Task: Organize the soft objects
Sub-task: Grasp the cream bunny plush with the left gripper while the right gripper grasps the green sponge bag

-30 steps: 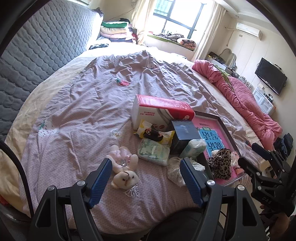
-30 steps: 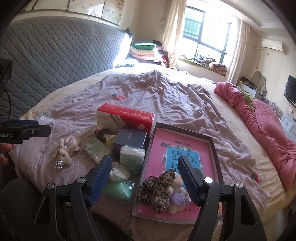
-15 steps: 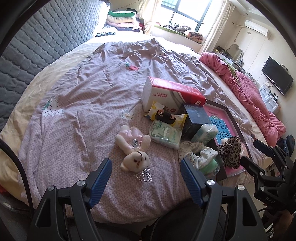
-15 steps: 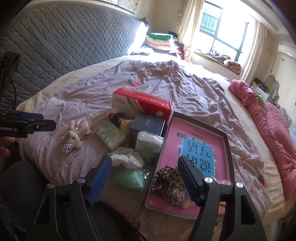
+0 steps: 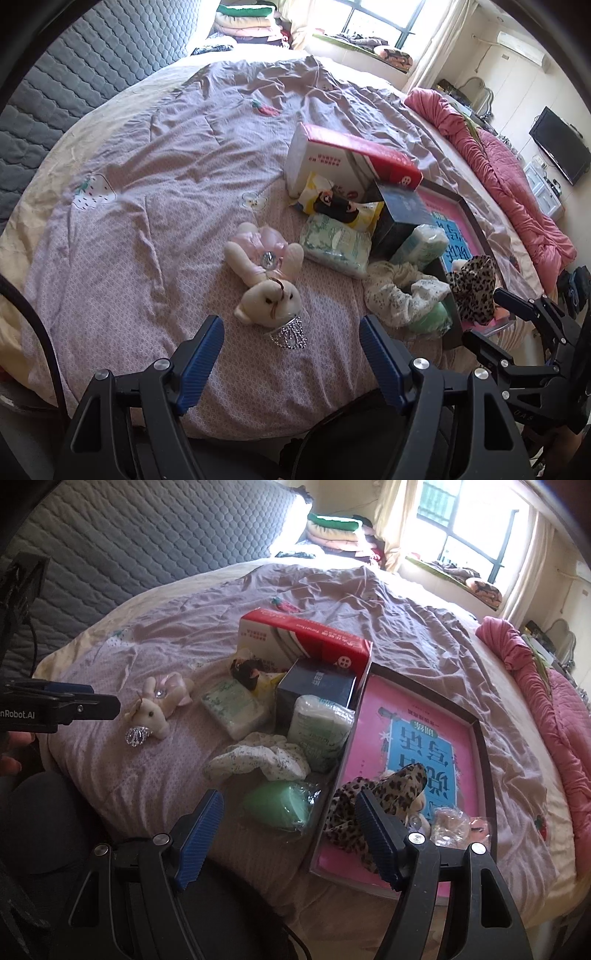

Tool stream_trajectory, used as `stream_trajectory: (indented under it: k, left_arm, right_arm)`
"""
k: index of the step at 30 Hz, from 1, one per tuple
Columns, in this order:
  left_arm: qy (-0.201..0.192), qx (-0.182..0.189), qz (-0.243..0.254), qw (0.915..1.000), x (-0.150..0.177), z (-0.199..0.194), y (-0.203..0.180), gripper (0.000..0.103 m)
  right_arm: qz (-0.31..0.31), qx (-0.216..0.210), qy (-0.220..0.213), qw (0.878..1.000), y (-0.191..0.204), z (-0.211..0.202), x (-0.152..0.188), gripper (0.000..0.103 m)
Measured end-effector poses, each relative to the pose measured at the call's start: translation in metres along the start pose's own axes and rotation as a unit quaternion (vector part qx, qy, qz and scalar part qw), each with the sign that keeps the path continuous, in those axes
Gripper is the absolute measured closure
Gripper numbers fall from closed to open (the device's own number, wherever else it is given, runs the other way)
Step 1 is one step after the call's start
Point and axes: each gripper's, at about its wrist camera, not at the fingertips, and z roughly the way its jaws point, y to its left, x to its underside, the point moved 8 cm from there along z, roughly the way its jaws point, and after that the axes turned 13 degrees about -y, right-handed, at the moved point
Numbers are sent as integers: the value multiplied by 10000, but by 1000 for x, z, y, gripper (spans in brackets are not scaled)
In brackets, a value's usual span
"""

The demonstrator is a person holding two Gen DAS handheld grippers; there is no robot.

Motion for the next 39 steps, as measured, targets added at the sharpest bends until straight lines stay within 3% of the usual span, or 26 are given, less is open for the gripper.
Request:
stream_trajectory:
  k: [7, 16, 21, 27, 31, 39]
  left_arm:
    - [86, -16, -26, 10000, 5, 8, 1, 28]
    - [273, 46, -407, 9988, 12, 22, 15, 28]
    - [310, 2, -481, 9984, 13, 27, 18, 28]
    - [356, -28, -451, 9983, 15, 33, 19, 28]
    - [330, -6, -458, 9984, 14, 37, 17, 28]
    - [298, -49, -636, 9975, 10, 51, 28, 28]
  right_arm:
    - [-338, -186, 220, 9990, 14, 13, 11, 28]
    - [-714, -196, 567, 9956, 21, 41, 25, 28]
    - [-775, -258, 541, 9952, 23, 52, 25, 28]
    - [-910, -33, 497, 9946, 18, 67, 25, 28]
    - [-850, -145, 503, 9950, 18, 73, 23, 38]
    - [-706, -159, 394, 9966, 15, 87, 15, 40]
